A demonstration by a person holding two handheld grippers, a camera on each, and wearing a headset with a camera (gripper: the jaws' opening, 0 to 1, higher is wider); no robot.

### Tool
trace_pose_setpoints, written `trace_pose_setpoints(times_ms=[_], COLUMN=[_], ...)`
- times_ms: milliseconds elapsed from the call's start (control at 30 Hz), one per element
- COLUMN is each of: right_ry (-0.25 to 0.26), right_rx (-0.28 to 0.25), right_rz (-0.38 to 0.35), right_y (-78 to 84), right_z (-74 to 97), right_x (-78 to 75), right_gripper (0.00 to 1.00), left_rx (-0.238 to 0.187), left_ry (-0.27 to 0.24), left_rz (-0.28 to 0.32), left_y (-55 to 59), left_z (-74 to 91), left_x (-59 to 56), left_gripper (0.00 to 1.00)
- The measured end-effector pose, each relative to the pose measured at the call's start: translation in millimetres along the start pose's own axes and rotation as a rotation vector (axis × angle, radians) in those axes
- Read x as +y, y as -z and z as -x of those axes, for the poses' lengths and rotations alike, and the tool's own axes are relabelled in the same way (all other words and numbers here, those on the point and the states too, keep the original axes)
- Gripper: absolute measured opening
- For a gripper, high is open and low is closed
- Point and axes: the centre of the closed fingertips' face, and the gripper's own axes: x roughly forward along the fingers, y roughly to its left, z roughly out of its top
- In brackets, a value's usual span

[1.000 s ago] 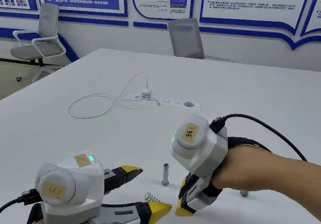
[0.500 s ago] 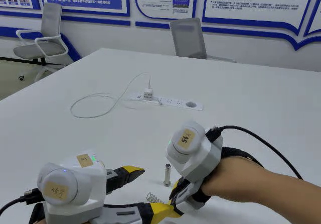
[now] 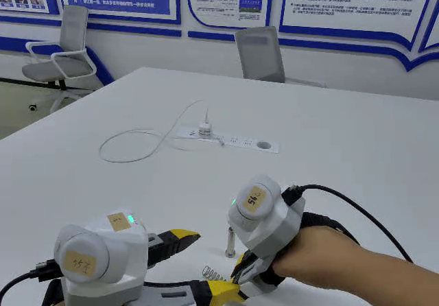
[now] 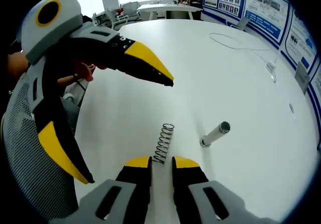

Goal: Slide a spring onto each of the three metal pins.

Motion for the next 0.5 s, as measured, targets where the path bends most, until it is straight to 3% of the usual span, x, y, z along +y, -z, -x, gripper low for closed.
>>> trace_pose_setpoints(times_ms=[500], right_ry=[0.018], right_rx=[0.001], right_rz=[0.011], right_y=[4.2], right_z=[-1.2], right_x=[-3.3], right_gripper=[0.12], left_rx=[0.005], left_ry=[0.003], left_rz=[-0.004], left_y=[-0.1], left_z=[-0.4], left_x=[-0.6], left_gripper=[0.60])
